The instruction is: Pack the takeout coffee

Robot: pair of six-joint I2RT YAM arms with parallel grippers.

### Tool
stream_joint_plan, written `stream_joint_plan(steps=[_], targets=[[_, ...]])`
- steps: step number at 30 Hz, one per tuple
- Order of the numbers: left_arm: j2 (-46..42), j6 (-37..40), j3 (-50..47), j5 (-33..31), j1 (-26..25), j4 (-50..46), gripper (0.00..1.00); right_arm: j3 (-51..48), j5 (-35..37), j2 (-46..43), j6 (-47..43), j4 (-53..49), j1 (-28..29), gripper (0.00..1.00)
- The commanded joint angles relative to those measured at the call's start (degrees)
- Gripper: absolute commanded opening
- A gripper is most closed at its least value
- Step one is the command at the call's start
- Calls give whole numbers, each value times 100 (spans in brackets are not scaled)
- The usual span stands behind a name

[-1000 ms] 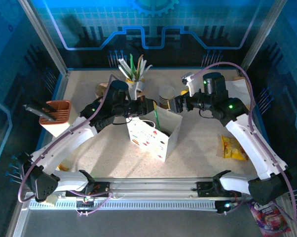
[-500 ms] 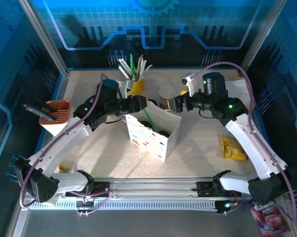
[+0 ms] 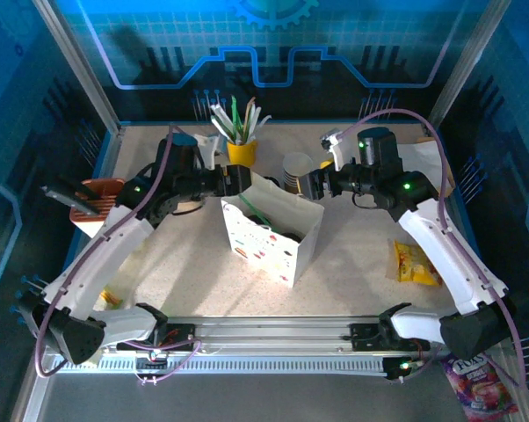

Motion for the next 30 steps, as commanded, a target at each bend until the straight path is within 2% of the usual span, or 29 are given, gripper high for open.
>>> stream_joint_plan(steps=[1, 6, 9, 13, 19, 26, 30], targets=[[-21, 626, 319, -292, 43, -425, 67, 218, -122, 78, 11, -85, 24, 86], [62, 723, 542, -729, 46, -411, 68, 282, -146, 170, 7, -6, 68, 86], [258, 583, 664, -1153, 276, -311, 69, 306, -171, 217, 41, 147, 75, 86], [745, 346, 706, -1146, 866, 81, 69, 376, -99, 265, 55, 313, 69, 86], [1887, 376, 1161, -1081, 1426, 335, 69, 473, -7, 327, 24, 375, 51, 86], [3096, 530, 1755, -1015, 1716, 592, 67, 505, 165, 458, 16, 232, 42, 86], [3720, 597, 2119, -1062, 1796, 779, 62, 673, 223, 557, 74, 64, 53, 86]])
